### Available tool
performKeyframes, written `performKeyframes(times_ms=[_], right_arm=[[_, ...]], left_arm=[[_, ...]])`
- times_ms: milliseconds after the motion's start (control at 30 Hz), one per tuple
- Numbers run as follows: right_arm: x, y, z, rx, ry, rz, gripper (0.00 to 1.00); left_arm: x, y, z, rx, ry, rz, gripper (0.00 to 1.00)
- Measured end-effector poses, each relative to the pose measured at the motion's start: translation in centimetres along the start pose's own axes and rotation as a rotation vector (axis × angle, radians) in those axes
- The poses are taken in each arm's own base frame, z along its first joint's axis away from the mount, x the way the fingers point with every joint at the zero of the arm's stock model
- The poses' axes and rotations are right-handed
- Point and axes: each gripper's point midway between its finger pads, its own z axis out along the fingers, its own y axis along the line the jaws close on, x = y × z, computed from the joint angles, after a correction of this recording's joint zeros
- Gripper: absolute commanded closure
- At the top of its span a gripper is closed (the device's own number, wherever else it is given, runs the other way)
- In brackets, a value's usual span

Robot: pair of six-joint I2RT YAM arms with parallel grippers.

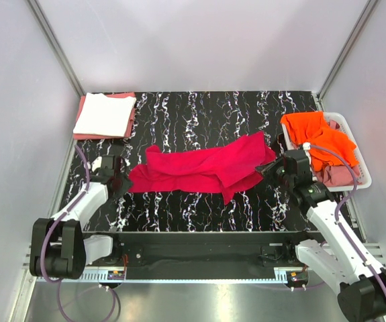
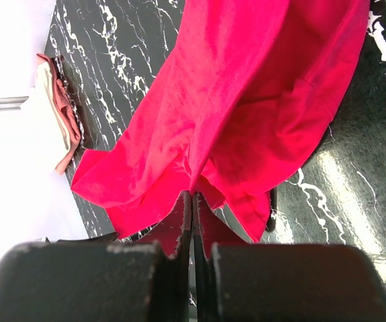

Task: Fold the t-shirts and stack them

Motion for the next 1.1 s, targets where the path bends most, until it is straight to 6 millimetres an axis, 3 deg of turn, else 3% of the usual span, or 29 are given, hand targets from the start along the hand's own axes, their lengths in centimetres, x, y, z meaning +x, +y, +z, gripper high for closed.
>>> performKeyframes(times_ms=[233,433,533,667,700,733,833,900,967,1033,1100], right_arm=[[0.1,-0.1,0.1,0.006,0.004,0.0,1.0],[0.1,-0.1,0.1,0.007,0.004,0.0,1.0],[0.1,-0.1,0.1,0.007,0.004,0.0,1.0],[0.1,-0.2,0.2,0.009,0.005,0.0,1.0],[0.1,-0.2,0.2,0.01,0.006,0.0,1.0],[0.1,-0.2,0.2,0.011,0.007,0.0,1.0],[0.2,-0.3,0.3,0.018,0.01,-0.001,1.0],[0.0,-0.1,0.1,0.033,0.016,-0.015,1.0],[-1.0,1.4,-0.6,0.03,0.008,-0.044,1.0],[-2.8,4.0,-1.7,0.011,-0.026,-0.078,1.0],[-5.5,7.9,-3.3,-0.036,-0.086,-0.114,1.0]], left_arm=[[0.6,0.9,0.5,-0.011,-0.005,-0.01,0.54],[0.2,0.3,1.0,0.006,-0.019,-0.013,0.59],[0.0,0.0,1.1,0.017,-0.026,-0.011,0.66],[-0.2,-0.3,1.1,0.03,-0.032,-0.003,0.84],[-0.2,-0.4,1.1,0.034,-0.034,-0.002,0.94],[-0.2,-0.5,1.0,0.039,-0.034,-0.005,0.98],[-0.4,-1.1,0.6,0.066,-0.034,-0.001,1.0],[-1.2,-2.1,-0.7,0.098,-0.036,0.003,1.0],[-3.2,-4.0,-3.2,0.153,-0.072,0.012,1.0],[-7.0,-7.4,-7.5,0.255,-0.16,0.016,1.0],[-11.3,-10.7,-13.2,0.367,-0.27,0.016,1.0]])
